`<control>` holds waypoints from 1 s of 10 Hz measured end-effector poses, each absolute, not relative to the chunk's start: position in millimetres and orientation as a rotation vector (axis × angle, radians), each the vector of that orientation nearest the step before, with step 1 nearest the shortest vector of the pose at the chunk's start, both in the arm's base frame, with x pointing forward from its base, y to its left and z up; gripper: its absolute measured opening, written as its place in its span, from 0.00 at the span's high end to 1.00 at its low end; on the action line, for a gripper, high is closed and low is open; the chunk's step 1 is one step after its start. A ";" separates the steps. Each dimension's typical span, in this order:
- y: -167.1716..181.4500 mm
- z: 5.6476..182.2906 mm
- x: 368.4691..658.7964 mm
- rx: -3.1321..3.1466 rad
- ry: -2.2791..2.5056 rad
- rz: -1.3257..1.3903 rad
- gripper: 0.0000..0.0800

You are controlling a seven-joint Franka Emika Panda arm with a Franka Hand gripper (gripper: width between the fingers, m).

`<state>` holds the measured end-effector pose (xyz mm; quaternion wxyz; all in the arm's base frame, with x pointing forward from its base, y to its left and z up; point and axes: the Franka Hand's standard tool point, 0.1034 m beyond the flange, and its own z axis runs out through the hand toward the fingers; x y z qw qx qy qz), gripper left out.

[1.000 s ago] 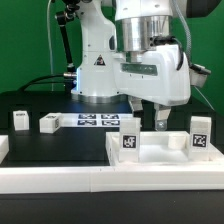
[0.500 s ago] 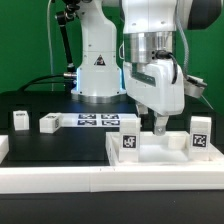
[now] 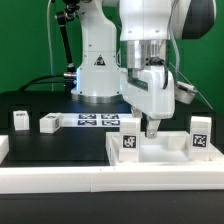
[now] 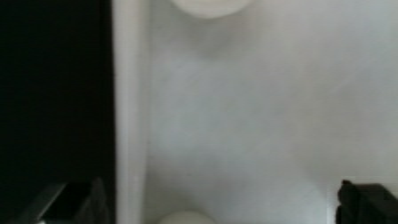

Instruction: Assemble square table

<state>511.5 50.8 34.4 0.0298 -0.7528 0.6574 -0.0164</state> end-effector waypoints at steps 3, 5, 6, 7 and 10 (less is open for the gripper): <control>57.6 20.2 499.7 -2.365 2.019 -0.030 0.19; 56.9 15.9 498.0 -2.375 2.019 -0.025 0.19; 56.8 14.6 498.5 -2.379 2.017 -0.025 0.30; 56.8 14.4 498.6 -2.381 2.015 -0.023 0.47; 56.9 11.5 493.1 -2.392 2.018 -0.001 0.87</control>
Offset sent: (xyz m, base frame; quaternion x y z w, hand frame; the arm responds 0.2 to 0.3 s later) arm -0.0026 -0.0032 -0.0115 0.0018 0.0186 -0.0018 0.9998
